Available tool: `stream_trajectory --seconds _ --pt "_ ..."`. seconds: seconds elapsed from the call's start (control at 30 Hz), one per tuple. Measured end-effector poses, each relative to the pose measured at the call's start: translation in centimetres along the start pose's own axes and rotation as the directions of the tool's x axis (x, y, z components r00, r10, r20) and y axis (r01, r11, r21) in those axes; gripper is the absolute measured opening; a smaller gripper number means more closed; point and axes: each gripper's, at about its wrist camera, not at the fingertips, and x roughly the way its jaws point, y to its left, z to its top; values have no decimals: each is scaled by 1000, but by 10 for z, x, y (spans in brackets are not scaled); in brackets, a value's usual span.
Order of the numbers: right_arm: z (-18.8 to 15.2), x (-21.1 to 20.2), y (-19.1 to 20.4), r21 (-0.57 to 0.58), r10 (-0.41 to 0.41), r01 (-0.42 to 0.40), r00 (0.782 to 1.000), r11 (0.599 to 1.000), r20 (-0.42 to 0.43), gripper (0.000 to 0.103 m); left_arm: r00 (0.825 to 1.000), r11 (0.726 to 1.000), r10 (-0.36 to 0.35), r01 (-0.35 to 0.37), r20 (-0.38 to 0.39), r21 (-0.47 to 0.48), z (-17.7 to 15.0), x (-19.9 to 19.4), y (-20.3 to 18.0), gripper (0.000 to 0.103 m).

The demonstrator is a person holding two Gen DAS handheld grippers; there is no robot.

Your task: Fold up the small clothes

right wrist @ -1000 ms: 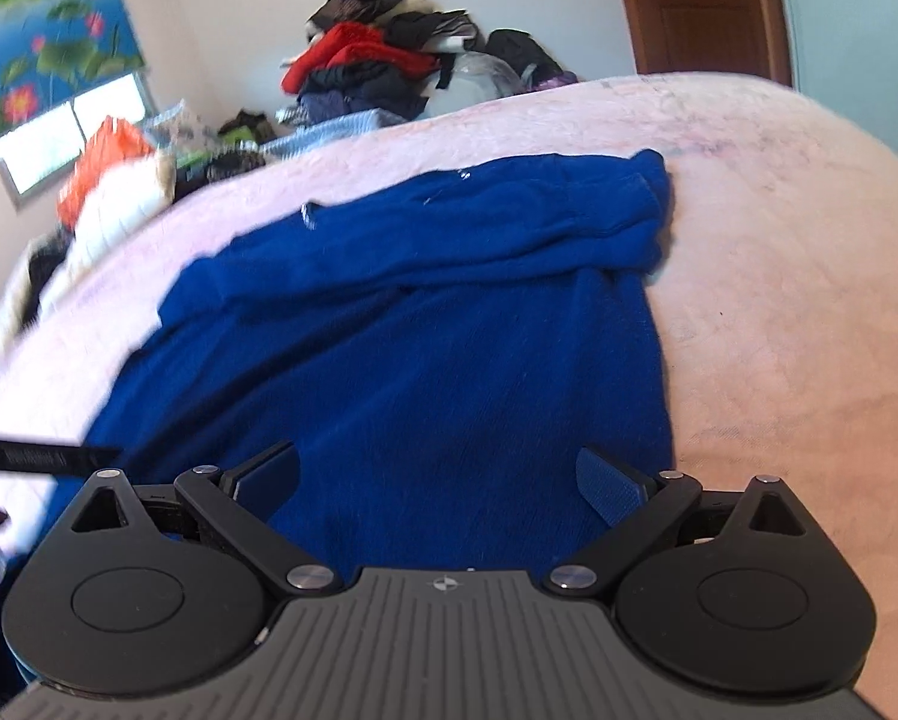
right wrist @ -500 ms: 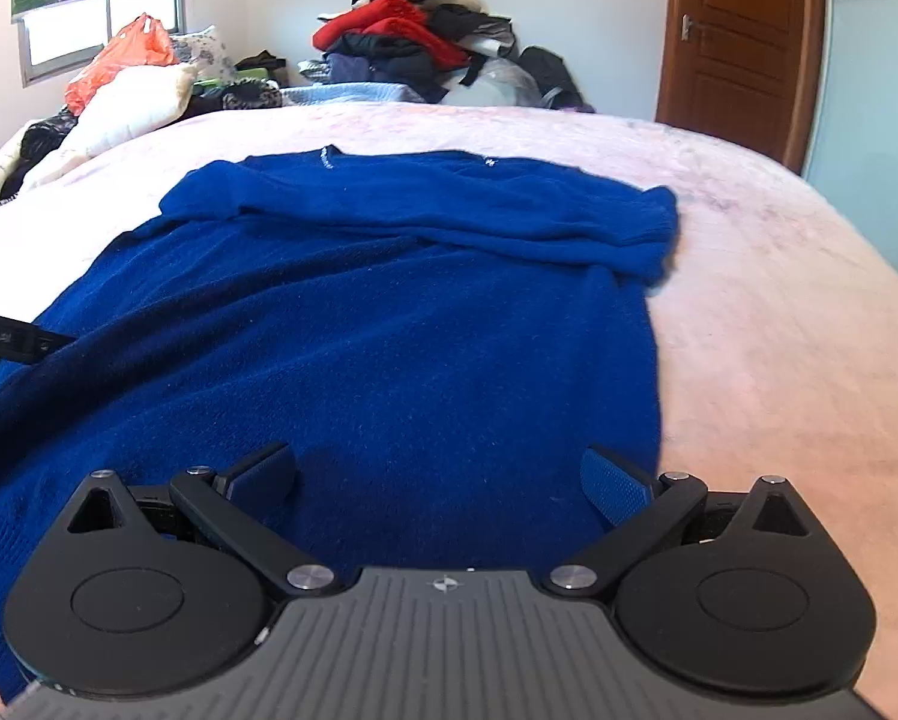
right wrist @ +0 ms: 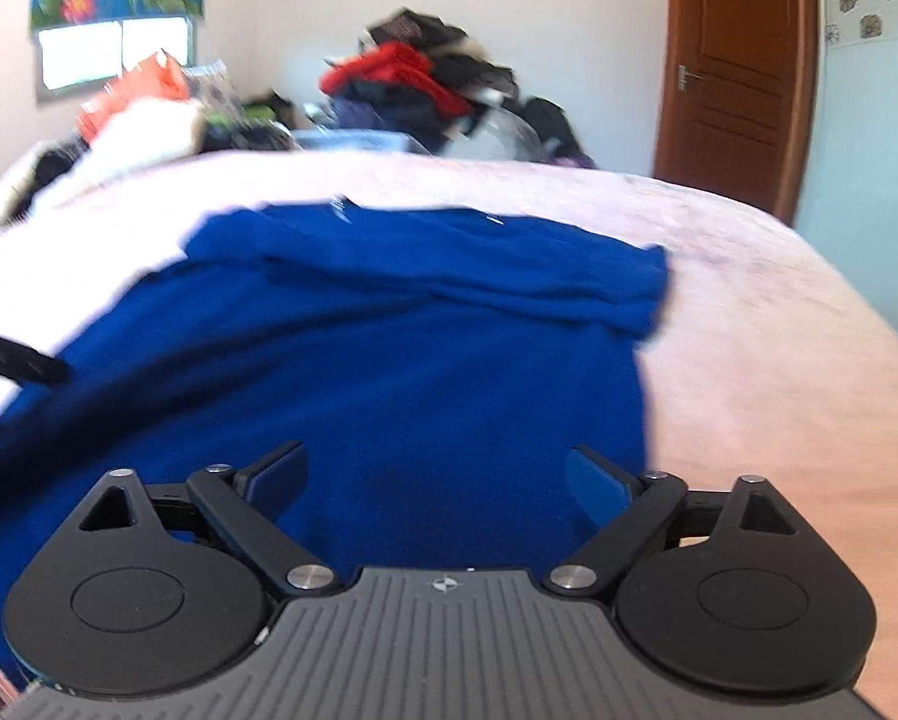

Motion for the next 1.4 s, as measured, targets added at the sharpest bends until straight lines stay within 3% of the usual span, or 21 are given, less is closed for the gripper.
stream_trajectory --seconds 0.1,0.23,0.37,0.67,0.93,1.4 --pt "-8 -4 -7 -16 -39 39 998 999 -39 96 999 999 -34 34 -26 -7 -5 -2 4 103" --pt "-18 -3 -11 26 12 -10 997 1000 -76 97 993 996 -78 76 -87 -37 -13 -2 9 103" --pt "-19 -10 -11 27 8 -7 998 1000 -61 97 993 996 -68 63 -100 -55 -19 -8 12 103" --pt "-14 -20 -19 243 100 -72 989 967 -106 101 997 1000 22 -21 -78 7 -20 -18 -4 103" --pt "-7 -22 3 151 94 -77 990 986 -106 102 997 998 45 -42 -65 50 -15 -24 -12 103" --pt "-3 -37 -10 161 147 -132 985 978 -89 102 996 999 20 -16 -90 45 -13 -27 -7 103"
